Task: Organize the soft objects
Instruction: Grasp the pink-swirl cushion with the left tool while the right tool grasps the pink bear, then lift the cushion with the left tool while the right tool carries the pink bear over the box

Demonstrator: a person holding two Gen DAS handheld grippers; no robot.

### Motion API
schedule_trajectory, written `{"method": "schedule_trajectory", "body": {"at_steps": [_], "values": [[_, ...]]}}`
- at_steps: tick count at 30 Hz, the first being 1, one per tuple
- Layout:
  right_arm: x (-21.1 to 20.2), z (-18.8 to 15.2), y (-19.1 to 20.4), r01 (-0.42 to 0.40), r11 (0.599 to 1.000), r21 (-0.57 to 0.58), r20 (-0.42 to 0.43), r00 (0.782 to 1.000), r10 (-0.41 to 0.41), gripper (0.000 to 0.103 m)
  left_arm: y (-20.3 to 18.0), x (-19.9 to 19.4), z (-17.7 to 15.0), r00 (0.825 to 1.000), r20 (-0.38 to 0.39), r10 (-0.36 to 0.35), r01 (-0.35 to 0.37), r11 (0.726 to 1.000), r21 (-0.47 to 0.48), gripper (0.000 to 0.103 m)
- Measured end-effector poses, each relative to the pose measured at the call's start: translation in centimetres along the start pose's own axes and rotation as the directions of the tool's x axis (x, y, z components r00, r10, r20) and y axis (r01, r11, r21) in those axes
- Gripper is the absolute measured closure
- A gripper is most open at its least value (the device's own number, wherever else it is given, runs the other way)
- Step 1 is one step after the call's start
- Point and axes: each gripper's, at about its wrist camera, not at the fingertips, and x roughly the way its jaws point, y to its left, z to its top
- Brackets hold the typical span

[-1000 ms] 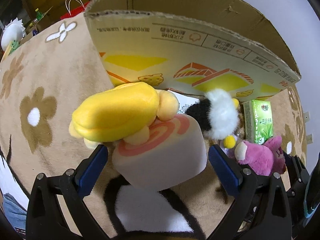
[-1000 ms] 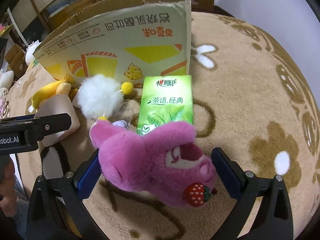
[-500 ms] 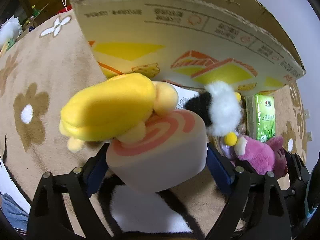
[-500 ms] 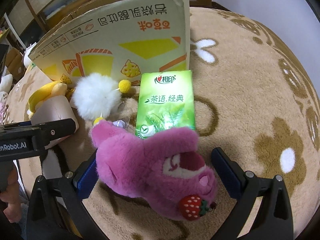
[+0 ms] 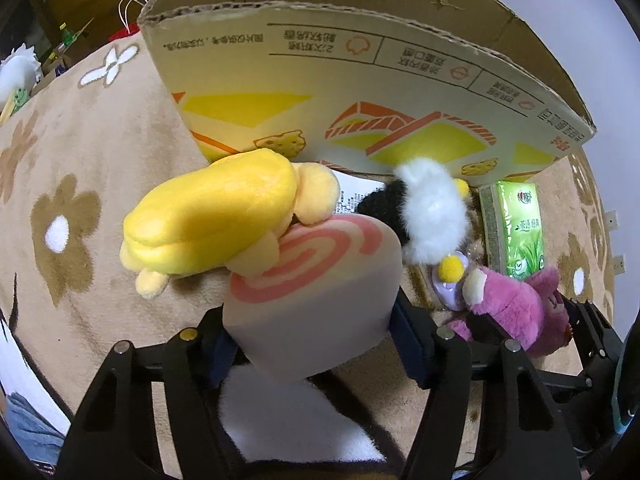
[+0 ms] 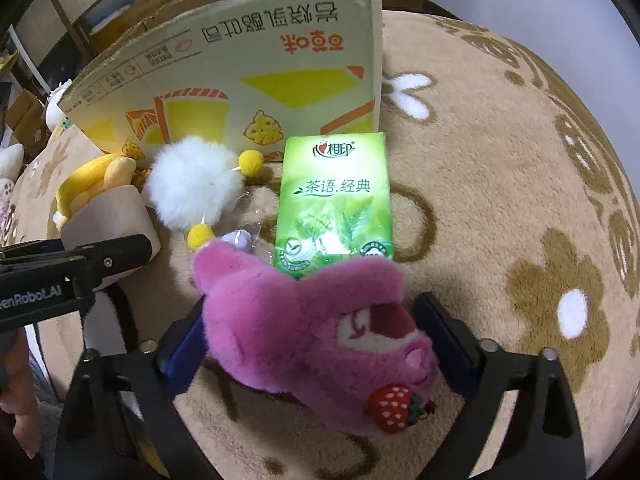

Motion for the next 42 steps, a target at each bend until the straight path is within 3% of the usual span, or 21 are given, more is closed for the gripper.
{"method": "schedule_trajectory", "body": {"at_steps": [7, 15, 22, 27, 30, 33, 38, 42], "values": [[-1.3, -0.7, 0.0, 0.013, 1.000, 0.013, 0.025, 1.000, -0.013, 0.014, -1.5, -1.3, -0.9, 0.998, 0.036, 0.053, -0.055, 0.996, 0.076, 0.041], [-5.0, -1.1, 0.7, 0.091, 0.996, 0.000, 0.155, 0.984, -0.090, 0.016, -2.5, -3.2, -1.9, 0.992, 0.093, 0.079, -0.088, 0.991, 0.098, 0.042], [-8.0, -0.6, 0.9, 0.085, 0.996, -0.010, 0.286, 0.955, -0.078, 0.016, -3.5, -5.9, -3.0, 0.979, 0.176, 0.108, -0.127, 0.986, 0.104, 0.042], [-10.1, -0.4, 1.7, 0.095, 0.995, -0.035, 0.401, 0.913, -0.073, 0.016, -3.8, -7.5, -3.1, 0.964, 0.240, 0.114, -0.141, 0.986, 0.095, 0.042], [-11.3, -0.3, 2.2, 0.108, 0.993, -0.053, 0.461, 0.884, -0.072, 0.016, -3.8, -8.5, -3.3, 0.947, 0.297, 0.122, -0.156, 0.983, 0.093, 0.042], [-12.3, -0.1, 2.4, 0.104, 0.993, -0.063, 0.497, 0.866, -0.059, 0.016, -4.2, -10.2, -3.6, 0.919, 0.375, 0.124, -0.172, 0.980, 0.096, 0.042], [-13.1, 0.2, 2.3, 0.094, 0.993, -0.065, 0.527, 0.849, -0.046, 0.016, -4.2, -12.9, -4.1, 0.853, 0.510, 0.110, -0.186, 0.978, 0.099, 0.042], [-13.6, 0.7, 2.1, 0.097, 0.993, -0.061, 0.554, 0.831, -0.047, 0.016, -3.8, -14.1, -3.9, 0.812, 0.575, 0.101, -0.190, 0.977, 0.097, 0.042]]}}
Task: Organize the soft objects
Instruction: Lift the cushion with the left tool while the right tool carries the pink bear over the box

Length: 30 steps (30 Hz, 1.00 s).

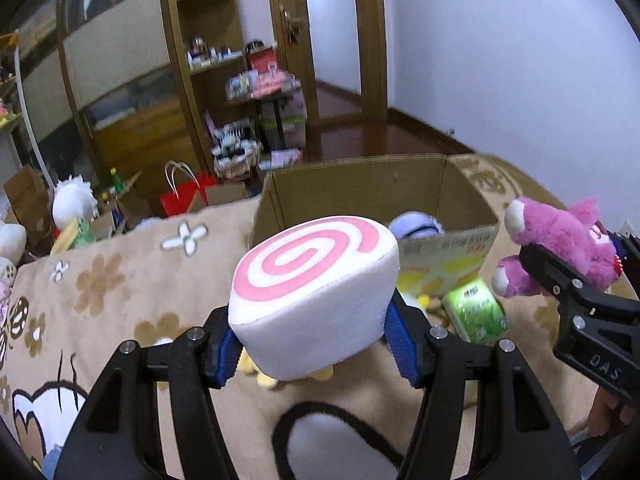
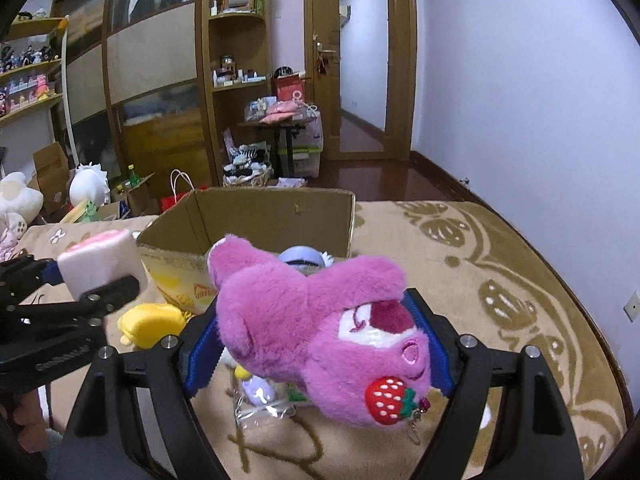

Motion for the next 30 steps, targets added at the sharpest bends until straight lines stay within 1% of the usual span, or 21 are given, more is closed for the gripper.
{"method": "schedule_trajectory", "body": {"at_steps": [7, 10, 15, 20, 22, 26, 30], "values": [[-0.6, 1.4, 0.0, 0.011, 1.000, -0.019, 0.082, 0.997, -0.010, 0.016, 0.5, -0.1, 1.0, 0.997, 0.068, 0.035, -0.037, 0.999, 0.030, 0.042], [-0.5, 2.2, 0.3, 0.018, 0.999, -0.037, 0.107, 0.994, -0.014, 0.016, 0.8, 0.1, 1.4, 0.994, 0.097, 0.044, -0.047, 0.999, 0.027, 0.042], [0.2, 3.3, 0.5, 0.020, 0.999, -0.033, 0.128, 0.992, -0.015, 0.016, 1.4, 0.6, 2.1, 0.987, 0.151, 0.046, -0.045, 0.999, -0.013, 0.042], [1.1, 4.5, 0.6, 0.019, 0.999, -0.049, 0.158, 0.987, -0.011, 0.016, 1.4, 1.6, 3.0, 0.980, 0.189, 0.067, -0.066, 0.998, -0.010, 0.042], [1.3, 4.8, 0.6, 0.015, 0.999, -0.048, 0.166, 0.986, -0.007, 0.016, 1.5, 2.0, 3.4, 0.975, 0.203, 0.092, -0.089, 0.996, -0.024, 0.042], [2.2, 5.6, 0.5, 0.002, 0.999, -0.044, 0.173, 0.985, 0.006, 0.016, 1.9, 2.8, 4.5, 0.972, 0.213, 0.098, -0.097, 0.995, -0.013, 0.043], [3.1, 6.1, 0.5, 0.002, 0.999, -0.050, 0.178, 0.984, 0.007, 0.016, 1.6, 3.7, 5.6, 0.966, 0.237, 0.107, -0.112, 0.994, 0.008, 0.043]]}}
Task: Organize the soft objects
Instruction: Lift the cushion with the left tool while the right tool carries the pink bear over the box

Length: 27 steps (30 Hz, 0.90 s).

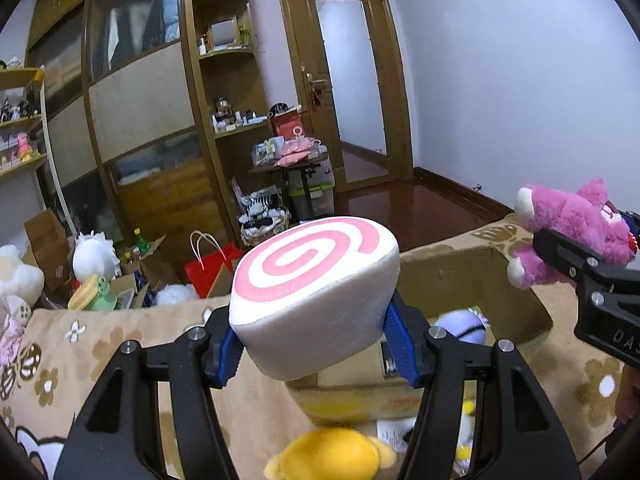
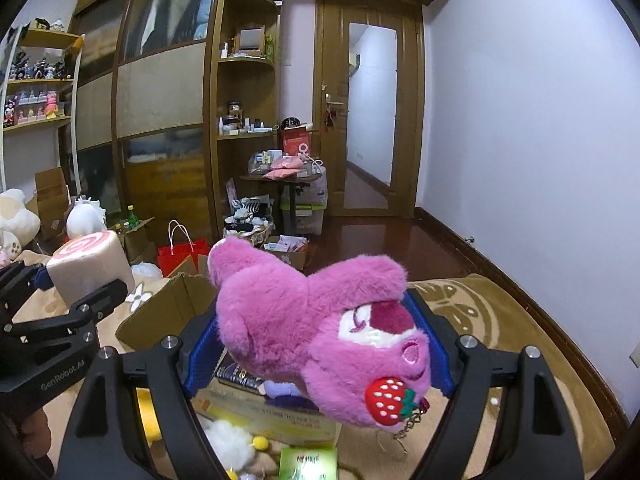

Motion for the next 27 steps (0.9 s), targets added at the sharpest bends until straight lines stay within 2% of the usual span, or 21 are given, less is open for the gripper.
{"method": "schedule_trajectory", "body": {"at_steps": [4, 9, 20, 27], "values": [[0.9, 0.2, -0.1, 0.002, 1.000, 0.000, -0.005, 1.000, -0.002, 0.016, -0.2, 1.1, 0.4, 1.000, -0.002, -0.003, 0.003, 1.000, 0.002, 0.043], [1.4, -0.5, -0.5, -0.048, 0.999, -0.016, 0.005, 0.999, 0.048, 0.016, -1.0, 2.1, -0.3, 0.999, -0.028, -0.015, 0.015, 1.000, 0.010, 0.043], [3.8, -1.0, -0.1, -0.102, 0.993, -0.052, -0.024, 0.995, 0.101, 0.016, -1.3, 4.8, -0.6, 0.996, -0.087, -0.026, 0.028, 0.999, 0.023, 0.042], [4.0, -1.0, -0.6, -0.145, 0.989, -0.019, -0.004, 0.989, 0.145, 0.016, -1.1, 5.7, -0.6, 0.993, -0.104, -0.052, 0.053, 0.999, 0.003, 0.041]]}}
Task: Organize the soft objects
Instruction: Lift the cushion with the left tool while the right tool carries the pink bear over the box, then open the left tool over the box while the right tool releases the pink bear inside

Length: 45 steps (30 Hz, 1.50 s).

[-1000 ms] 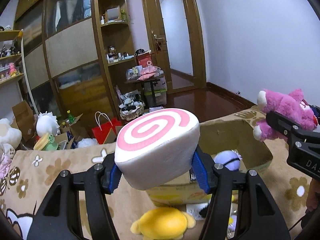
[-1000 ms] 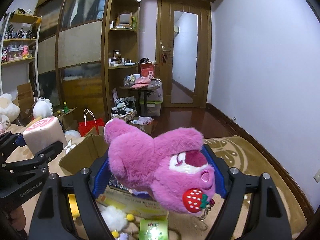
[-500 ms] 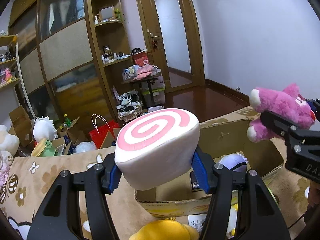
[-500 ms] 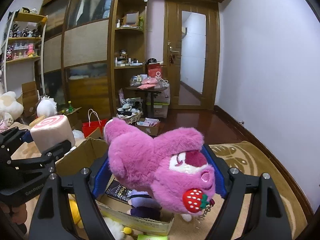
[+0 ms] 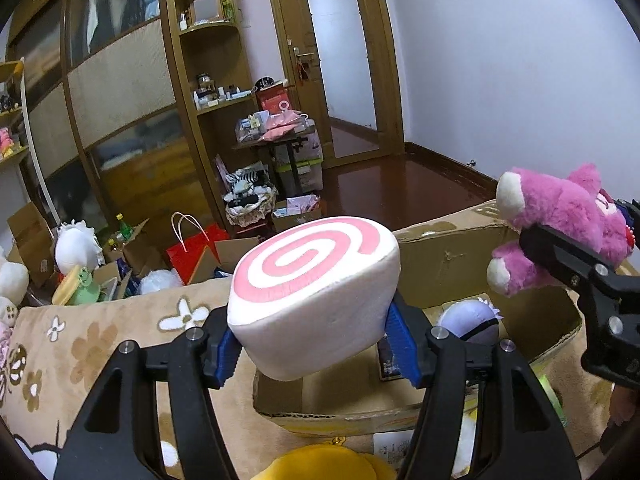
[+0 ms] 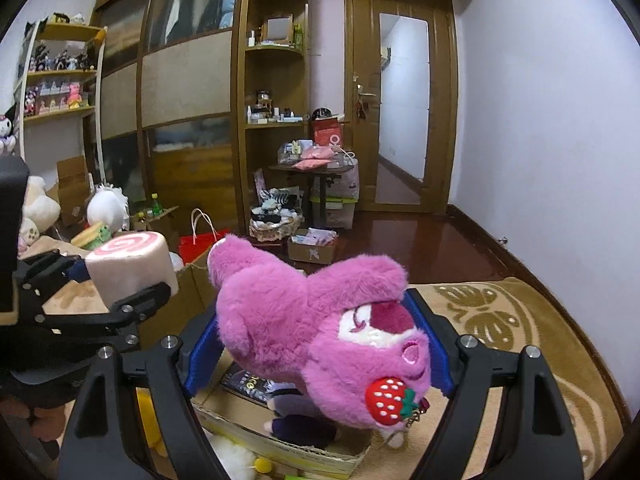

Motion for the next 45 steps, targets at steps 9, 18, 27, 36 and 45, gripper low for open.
{"method": "schedule_trajectory", "body": {"at_steps": [9, 18, 27, 36, 45], "values": [[1.7, -0.5, 0.7, -0.002, 1.000, -0.019, -0.062, 0.998, 0.001, 0.015, -0.1, 0.3, -0.6, 1.000, -0.010, 0.018, -0.018, 1.000, 0.015, 0.035], [2.5, -0.9, -0.2, -0.044, 0.997, 0.056, -0.088, 0.995, 0.049, 0.014, 0.5, 1.6, -0.8, 0.997, -0.072, 0.000, -0.001, 1.000, -0.007, 0.030], [3.0, -1.2, -0.6, -0.059, 0.994, 0.088, -0.102, 0.992, 0.068, 0.013, 0.5, 1.5, -1.1, 0.998, -0.068, -0.011, 0.011, 1.000, 0.007, 0.018], [2.7, -0.8, -0.4, -0.071, 0.992, 0.104, -0.085, 0.993, 0.080, 0.004, 0.3, 1.5, -1.3, 0.996, -0.084, 0.007, -0.005, 1.000, 0.022, 0.016], [1.2, -0.4, -0.4, -0.066, 0.991, 0.120, -0.075, 0.994, 0.076, 0.000, 0.9, 0.8, -1.8, 0.994, -0.099, 0.036, -0.036, 0.999, 0.006, 0.005]]}}
